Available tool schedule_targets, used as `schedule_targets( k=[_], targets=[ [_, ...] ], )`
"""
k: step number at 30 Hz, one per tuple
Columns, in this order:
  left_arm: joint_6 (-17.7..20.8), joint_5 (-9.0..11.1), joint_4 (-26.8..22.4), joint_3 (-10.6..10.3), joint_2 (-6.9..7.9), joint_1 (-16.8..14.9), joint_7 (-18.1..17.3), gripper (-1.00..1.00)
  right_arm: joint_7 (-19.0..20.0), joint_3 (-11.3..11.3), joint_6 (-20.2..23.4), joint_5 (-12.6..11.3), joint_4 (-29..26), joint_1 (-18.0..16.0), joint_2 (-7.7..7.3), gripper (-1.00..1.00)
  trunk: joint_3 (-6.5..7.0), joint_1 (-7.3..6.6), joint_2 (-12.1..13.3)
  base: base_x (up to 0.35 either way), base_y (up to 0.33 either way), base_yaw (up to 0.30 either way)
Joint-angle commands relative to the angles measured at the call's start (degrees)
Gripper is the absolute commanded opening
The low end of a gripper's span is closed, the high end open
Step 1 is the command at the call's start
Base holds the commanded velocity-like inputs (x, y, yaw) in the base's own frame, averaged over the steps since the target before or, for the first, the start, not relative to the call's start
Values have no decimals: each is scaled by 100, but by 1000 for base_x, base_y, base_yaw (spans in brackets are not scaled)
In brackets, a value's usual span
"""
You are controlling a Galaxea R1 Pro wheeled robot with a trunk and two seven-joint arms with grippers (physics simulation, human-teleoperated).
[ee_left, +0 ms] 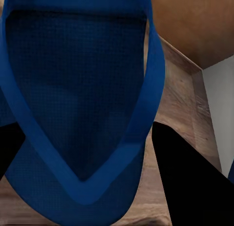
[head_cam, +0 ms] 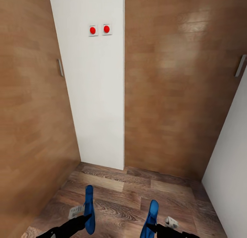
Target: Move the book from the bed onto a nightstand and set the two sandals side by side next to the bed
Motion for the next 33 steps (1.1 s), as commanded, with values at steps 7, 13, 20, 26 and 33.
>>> schedule_targets(
  k=[7,13,20,26,33],
  targets=[
    [-53,55,13,-20,0,-5,-18,-100,18,-6,60,-51,-10,0,-2,-100,-6,-1,-2,-11,0,293],
    [-57,55,17,-21,0,-4,-18,-100,18,-7,60,-51,-10,0,-2,-100,-6,-1,-2,-231,0,293],
    [-58,55,17,-23,0,-3,-18,-100,19,-8,60,-51,-10,0,-6,-100,-6,-1,-2,-79,0,293],
    [-58,55,17,-28,-7,-4,-18,-100,19,-11,60,-51,-15,0,-11,-100,-6,-1,-2,-3,0,293],
    [-58,39,17,-28,-132,-6,238,-100,14,-12,60,-59,-10,0,-284,-100,-6,-1,-2,-42,0,293]
  ],
)
